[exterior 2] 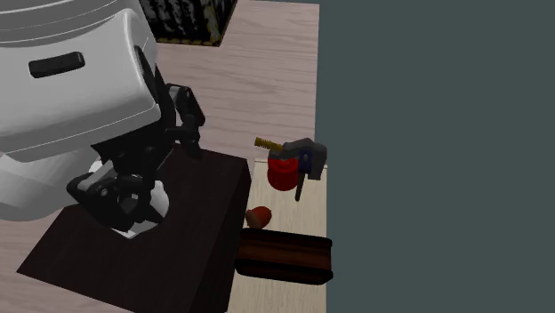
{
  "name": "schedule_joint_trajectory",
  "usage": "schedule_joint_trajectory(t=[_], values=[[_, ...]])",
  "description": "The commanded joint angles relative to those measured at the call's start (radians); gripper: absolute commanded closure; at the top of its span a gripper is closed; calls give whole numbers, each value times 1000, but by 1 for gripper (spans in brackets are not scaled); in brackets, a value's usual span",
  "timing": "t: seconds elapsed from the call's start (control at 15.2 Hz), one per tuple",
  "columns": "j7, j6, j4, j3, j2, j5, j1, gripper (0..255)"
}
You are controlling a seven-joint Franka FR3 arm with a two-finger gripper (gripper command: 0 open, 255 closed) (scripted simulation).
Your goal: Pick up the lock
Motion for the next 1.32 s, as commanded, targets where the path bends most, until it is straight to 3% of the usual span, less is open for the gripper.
schedule_joint_trajectory(t=[0.0,0.66,1.25], values=[[0,0,0,0,0,0,0,0],[82,259,-71,87,215,92,74,0],[143,479,-37,169,483,148,132,0]])
